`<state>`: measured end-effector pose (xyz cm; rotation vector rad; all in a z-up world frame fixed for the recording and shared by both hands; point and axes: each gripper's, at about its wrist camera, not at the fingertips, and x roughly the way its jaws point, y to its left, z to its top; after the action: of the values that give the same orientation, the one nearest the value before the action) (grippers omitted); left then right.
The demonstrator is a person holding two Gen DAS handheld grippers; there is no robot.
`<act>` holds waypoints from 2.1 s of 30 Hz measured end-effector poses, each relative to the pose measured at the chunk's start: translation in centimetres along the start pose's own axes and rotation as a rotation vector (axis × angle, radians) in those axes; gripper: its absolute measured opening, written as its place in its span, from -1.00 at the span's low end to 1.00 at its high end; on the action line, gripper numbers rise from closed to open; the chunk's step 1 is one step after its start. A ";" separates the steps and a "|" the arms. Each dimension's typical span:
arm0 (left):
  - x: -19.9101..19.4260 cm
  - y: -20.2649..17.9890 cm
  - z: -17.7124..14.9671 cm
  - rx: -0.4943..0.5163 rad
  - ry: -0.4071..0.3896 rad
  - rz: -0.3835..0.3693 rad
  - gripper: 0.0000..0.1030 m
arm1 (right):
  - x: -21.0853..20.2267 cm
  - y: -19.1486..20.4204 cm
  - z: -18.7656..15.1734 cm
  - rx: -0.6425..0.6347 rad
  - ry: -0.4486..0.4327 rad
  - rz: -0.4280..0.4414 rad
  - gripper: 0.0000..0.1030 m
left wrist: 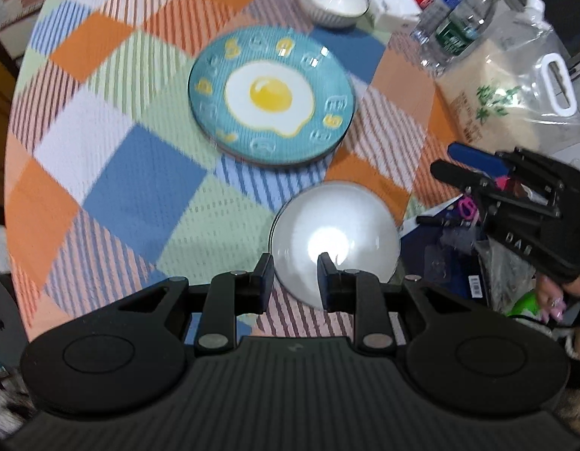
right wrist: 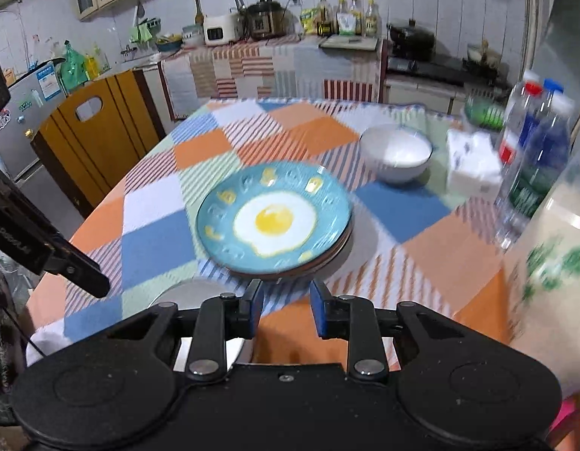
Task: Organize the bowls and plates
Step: 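Move the left gripper to the bowl by the tissue box and grasp its rim, then lift the third bowl with the left gripper and carry it to the bowl pair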
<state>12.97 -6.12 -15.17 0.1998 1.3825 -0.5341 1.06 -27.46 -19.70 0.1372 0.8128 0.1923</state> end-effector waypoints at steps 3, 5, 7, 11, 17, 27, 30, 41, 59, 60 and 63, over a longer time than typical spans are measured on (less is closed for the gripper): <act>-1.5 -1.2 1.5 0.055 -0.021 0.026 -0.53 | -1.0 -0.7 1.9 -0.050 -0.035 -0.014 -0.19; -2.0 -1.9 2.5 0.097 -0.025 0.048 -0.51 | -1.7 -1.0 3.4 -0.099 -0.060 -0.019 -0.06; -2.4 -2.5 3.7 0.124 -0.032 0.063 -0.50 | -2.1 -1.4 4.5 -0.139 -0.067 -0.013 0.04; -2.7 -3.0 6.6 0.128 -0.068 0.071 -0.48 | -1.4 -3.0 7.4 -0.134 -0.050 -0.012 0.08; -1.8 -1.8 12.2 0.084 -0.139 0.069 -0.32 | 1.6 -7.4 12.3 0.048 0.046 0.017 0.08; 3.8 0.7 19.9 0.013 -0.223 0.012 -0.23 | 10.8 -14.2 14.8 0.334 0.134 0.014 0.08; 5.9 1.1 21.6 -0.012 -0.255 -0.002 -0.21 | 13.8 -15.5 14.7 0.395 0.128 -0.012 0.08; 14.7 1.3 26.7 -0.187 -0.313 -0.039 -0.04 | 22.7 -19.3 11.6 0.663 0.055 -0.072 0.06; 19.9 -2.9 27.4 -0.095 -0.304 0.045 -0.79 | 24.5 -21.0 9.3 0.691 0.038 -0.122 -0.81; 19.4 -2.8 27.4 -0.107 -0.295 0.042 -0.79 | 24.2 -20.7 9.6 0.670 0.042 -0.126 -0.82; 17.7 -2.2 27.3 -0.146 -0.238 -0.020 -0.78 | 22.3 -20.3 10.8 0.642 0.072 -0.115 -0.81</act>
<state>37.55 -24.29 -26.59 0.0027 1.1862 -0.4557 26.35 -42.73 -32.08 0.6881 0.9292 -0.1800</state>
